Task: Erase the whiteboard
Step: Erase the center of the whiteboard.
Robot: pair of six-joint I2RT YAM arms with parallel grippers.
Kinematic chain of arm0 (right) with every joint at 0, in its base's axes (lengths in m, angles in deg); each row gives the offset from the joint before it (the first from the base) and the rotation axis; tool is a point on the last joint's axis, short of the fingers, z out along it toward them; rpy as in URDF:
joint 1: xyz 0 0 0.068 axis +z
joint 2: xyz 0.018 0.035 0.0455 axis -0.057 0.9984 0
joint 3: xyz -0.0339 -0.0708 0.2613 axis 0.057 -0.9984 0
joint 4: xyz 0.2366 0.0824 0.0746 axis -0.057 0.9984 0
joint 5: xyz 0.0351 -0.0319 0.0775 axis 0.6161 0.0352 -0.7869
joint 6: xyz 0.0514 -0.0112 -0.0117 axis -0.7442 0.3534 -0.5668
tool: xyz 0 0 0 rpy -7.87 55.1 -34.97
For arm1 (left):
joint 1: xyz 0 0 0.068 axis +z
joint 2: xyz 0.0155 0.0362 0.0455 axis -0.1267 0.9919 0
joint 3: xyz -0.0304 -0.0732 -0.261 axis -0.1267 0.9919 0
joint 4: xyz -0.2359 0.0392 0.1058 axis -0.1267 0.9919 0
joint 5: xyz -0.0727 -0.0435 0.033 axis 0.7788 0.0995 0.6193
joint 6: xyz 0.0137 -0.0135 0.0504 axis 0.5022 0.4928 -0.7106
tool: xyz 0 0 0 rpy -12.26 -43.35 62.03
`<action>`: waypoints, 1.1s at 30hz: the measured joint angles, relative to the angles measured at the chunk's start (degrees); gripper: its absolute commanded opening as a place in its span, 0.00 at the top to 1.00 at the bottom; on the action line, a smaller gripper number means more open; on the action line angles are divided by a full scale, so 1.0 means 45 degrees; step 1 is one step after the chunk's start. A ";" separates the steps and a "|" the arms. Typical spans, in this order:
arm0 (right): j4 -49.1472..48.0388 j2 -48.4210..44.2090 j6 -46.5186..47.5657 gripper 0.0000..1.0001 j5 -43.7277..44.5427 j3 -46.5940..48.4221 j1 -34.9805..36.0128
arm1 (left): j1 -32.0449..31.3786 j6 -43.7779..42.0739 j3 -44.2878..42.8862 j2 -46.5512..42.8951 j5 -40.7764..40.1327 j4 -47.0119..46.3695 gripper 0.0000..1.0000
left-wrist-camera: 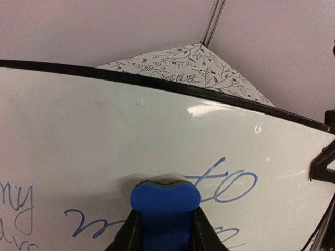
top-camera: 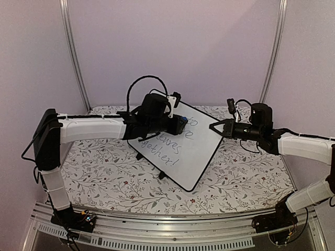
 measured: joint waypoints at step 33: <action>-0.0170 0.0083 -0.0024 1.00 0.0097 0.0010 0.0121 | -0.0185 0.0146 0.0665 -0.0301 0.0238 -0.0204 1.00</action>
